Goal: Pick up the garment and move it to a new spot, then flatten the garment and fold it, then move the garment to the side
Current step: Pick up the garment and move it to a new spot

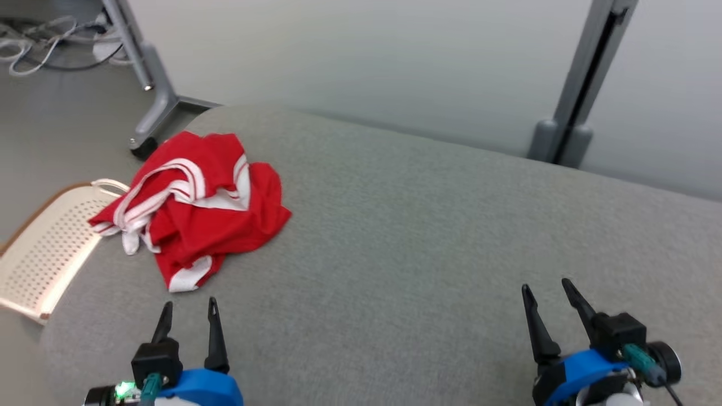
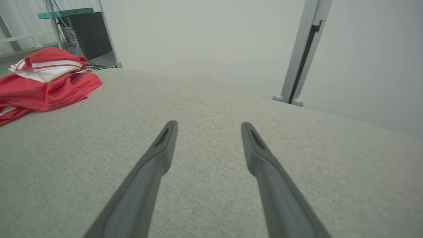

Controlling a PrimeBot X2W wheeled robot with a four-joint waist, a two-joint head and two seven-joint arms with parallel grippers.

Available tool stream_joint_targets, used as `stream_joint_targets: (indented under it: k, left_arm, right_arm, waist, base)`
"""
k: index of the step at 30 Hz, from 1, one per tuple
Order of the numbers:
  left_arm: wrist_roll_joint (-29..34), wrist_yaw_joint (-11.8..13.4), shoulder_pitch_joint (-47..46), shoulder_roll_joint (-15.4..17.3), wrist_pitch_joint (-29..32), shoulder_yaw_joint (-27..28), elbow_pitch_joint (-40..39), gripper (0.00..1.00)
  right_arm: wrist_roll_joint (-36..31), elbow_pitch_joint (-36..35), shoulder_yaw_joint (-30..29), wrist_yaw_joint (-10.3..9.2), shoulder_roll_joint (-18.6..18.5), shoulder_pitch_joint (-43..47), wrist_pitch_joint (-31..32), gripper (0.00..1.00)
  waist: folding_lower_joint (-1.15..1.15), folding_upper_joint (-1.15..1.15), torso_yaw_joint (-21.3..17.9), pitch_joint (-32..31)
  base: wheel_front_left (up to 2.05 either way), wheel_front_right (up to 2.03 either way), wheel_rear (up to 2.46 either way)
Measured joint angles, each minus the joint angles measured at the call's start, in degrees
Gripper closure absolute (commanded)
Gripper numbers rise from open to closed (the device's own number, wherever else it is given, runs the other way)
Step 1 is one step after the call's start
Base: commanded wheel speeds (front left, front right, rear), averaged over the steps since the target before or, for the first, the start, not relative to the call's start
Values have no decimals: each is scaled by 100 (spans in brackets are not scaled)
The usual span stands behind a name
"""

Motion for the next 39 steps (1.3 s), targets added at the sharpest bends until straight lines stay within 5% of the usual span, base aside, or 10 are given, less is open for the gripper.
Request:
stream_joint_targets:
  k: [9, 17, 27, 39]
  left_arm:
    - [-1, 14, 166, -8, 0, 285, -33, 0]
    - [-201, 102, 308, -7, 0, 535, -190, 0]
    - [-235, 52, -231, -8, 0, 453, 2, 0]
    - [59, -24, -2079, 107, 0, 661, 434, 0]
  right_arm:
    - [14, 43, 292, 5, 0, -75, 0, 0]
    - [-57, 169, 695, 5, 3, -348, -1, 0]
    - [-77, 102, 656, 5, -198, -353, -1, 0]
    - [-4, -404, 1090, 5, -781, -794, -5, 0]
  waist:
    - [0, 0, 978, 118]
    - [0, -1, 1193, 483]
    - [0, -1, 1163, 791]
    - [2, 1, 411, 1921]
  base:
    - [0, 0, 0]
    - [0, 0, 0]
    - [0, 0, 0]
    - [0, 0, 0]
